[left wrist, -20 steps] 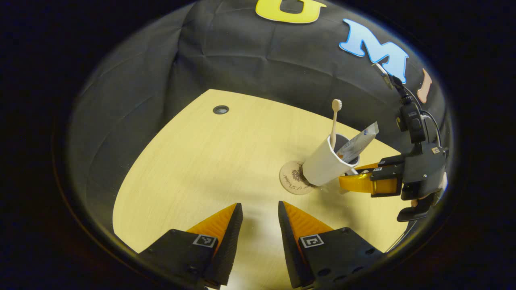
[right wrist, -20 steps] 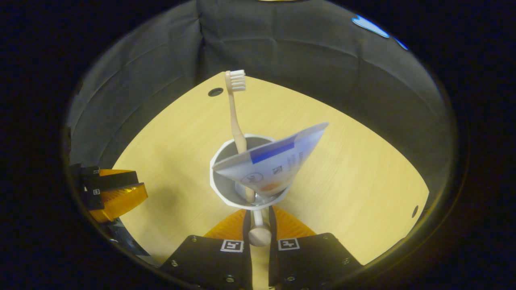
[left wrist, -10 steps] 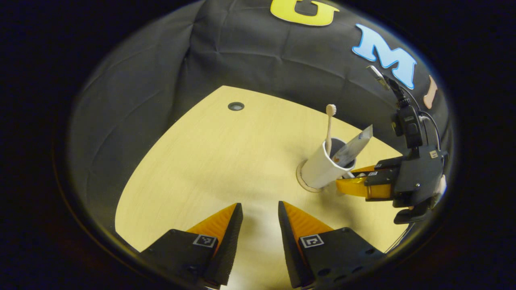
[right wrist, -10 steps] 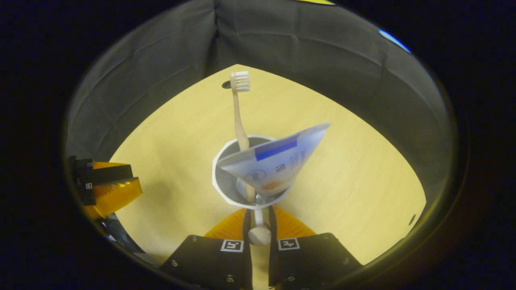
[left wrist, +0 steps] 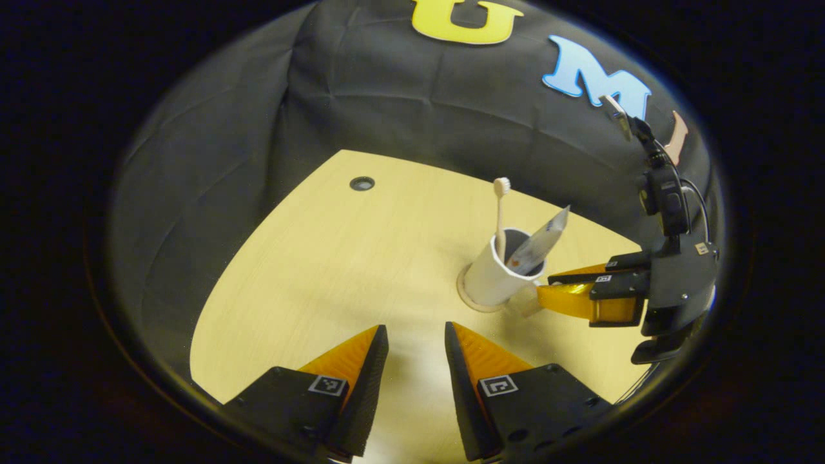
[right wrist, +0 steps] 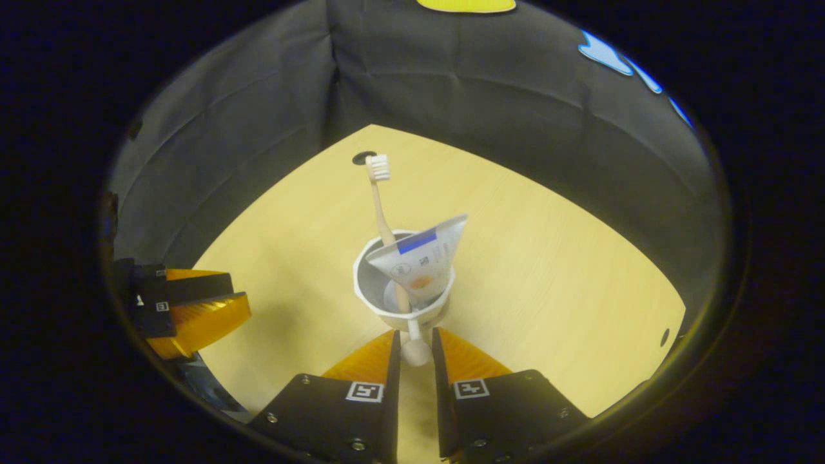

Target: Put the toothbrush and toothpaste on the desktop into the cup, then pick up the cup and place it on the coaster on the desktop.

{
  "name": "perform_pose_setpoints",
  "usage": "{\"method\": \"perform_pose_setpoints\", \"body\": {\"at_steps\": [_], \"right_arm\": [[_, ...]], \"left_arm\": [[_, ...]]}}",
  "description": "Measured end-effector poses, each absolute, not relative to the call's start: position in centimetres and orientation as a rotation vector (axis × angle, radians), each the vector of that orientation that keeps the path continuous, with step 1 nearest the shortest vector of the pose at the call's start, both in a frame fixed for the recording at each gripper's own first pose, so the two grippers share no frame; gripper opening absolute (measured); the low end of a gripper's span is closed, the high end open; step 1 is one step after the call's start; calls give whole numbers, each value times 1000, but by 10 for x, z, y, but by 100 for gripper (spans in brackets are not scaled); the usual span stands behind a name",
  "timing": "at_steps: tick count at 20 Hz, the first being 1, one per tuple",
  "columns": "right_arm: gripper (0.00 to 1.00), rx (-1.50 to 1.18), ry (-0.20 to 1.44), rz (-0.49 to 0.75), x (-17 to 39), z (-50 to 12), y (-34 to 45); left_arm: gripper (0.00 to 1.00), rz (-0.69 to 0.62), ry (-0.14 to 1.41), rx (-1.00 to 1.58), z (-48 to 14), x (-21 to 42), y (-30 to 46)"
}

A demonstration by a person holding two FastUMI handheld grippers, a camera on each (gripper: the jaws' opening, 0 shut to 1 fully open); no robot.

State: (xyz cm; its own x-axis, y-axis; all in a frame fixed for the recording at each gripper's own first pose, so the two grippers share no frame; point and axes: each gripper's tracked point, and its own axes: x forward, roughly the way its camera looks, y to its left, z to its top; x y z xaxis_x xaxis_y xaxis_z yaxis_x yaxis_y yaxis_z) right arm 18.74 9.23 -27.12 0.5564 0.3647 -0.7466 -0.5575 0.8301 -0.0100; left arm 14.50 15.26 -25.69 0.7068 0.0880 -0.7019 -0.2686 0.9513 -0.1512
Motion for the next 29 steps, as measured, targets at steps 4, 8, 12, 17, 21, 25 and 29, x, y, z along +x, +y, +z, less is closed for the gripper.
{"method": "perform_pose_setpoints", "body": {"at_steps": [4, 8, 12, 17, 21, 25, 29], "right_arm": [[23, -210, 755, 519, 172, -242, 78], [23, -148, 673, 475, 153, -202, 62], [23, -73, 559, 417, 133, -144, 44], [23, 19, 364, 329, 108, -57, 18], [23, 81, 190, 259, 81, 13, 0], [18, 76, 31, 175, 53, 57, -18], [23, 38, -61, 123, 34, 73, -26]], "left_arm": [[60, 154, 725, -191, -259, 168, 162], [60, 107, 658, -140, -254, 182, 155], [59, 69, 557, -94, -219, 190, 153], [60, 32, 381, -42, -170, 203, 149], [60, 10, 237, -9, -136, 219, 145], [59, -14, 106, 52, -105, 210, 153], [58, -61, 7, 100, -82, 209, 150]]}}
